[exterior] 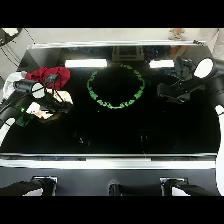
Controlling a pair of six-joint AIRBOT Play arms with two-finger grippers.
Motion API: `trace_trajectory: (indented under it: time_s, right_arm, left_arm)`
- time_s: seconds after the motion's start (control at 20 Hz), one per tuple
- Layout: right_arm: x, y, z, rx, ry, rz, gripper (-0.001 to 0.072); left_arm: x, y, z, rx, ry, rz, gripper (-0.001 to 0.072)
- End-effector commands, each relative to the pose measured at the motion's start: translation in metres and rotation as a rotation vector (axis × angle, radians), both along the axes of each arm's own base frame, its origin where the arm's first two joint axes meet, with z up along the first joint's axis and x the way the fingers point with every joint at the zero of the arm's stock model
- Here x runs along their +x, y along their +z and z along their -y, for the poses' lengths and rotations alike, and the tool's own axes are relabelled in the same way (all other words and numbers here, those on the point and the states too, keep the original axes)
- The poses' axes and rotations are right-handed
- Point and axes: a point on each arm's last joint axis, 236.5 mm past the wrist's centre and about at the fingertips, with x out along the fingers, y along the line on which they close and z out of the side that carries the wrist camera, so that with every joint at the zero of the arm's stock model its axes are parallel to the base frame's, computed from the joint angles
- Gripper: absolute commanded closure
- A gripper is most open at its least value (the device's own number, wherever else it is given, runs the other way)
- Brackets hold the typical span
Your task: Fold the shirts.
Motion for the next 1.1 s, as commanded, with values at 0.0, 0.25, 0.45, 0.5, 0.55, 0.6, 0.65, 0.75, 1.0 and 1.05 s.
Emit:
trace_trajectory:
  time_s: [0.0,0.25,0.45,0.5,0.55,0.6,0.65,0.75,1.0,1.05]
  right_arm:
    - [0.034,0.015,0.002,0.009,-0.034,0.152,0.0087]
    - [0.064,0.033,0.004,0.017,-0.066,0.298,0.0087]
    - [0.069,0.037,0.004,0.019,-0.073,0.326,0.0087]
    - [0.069,0.037,0.004,0.019,-0.072,0.323,0.0087]
    - [0.068,0.035,0.004,0.018,-0.07,0.313,0.0087]
    - [0.066,0.032,0.004,0.018,-0.068,0.299,0.0087]
    - [0.061,0.028,0.003,0.016,-0.063,0.275,0.0087]
    - [0.053,0.018,0.002,0.016,-0.052,0.223,0.0087]
    - [0.047,0.003,0.001,0.009,-0.033,0.16,0.0087]
    - [0.047,0.002,0.001,0.009,-0.033,0.158,0.0087]
  left_arm:
    - [0.02,0.005,0.007,-0.027,-0.001,0.089,0.011]
    - [0.087,0.041,0.02,-0.103,-0.003,0.399,0.0027]
    - [0.147,0.068,-0.046,-0.117,0.182,0.438,-0.0005]
    - [0.153,0.061,-0.08,-0.104,0.254,0.371,-0.0006]
    - [0.149,0.049,-0.114,-0.085,0.325,0.282,-0.0006]
    - [0.137,0.033,-0.146,-0.068,0.392,0.176,-0.0006]
    - [0.117,0.013,-0.176,-0.057,0.46,0.054,-0.0006]
    - [0.083,-0.02,-0.21,-0.093,0.558,-0.124,-0.0007]
    - [0.093,-0.068,-0.21,-0.221,0.576,-0.159,-0.0013]
    - [0.097,-0.075,-0.206,-0.217,0.552,-0.156,-0.0013]
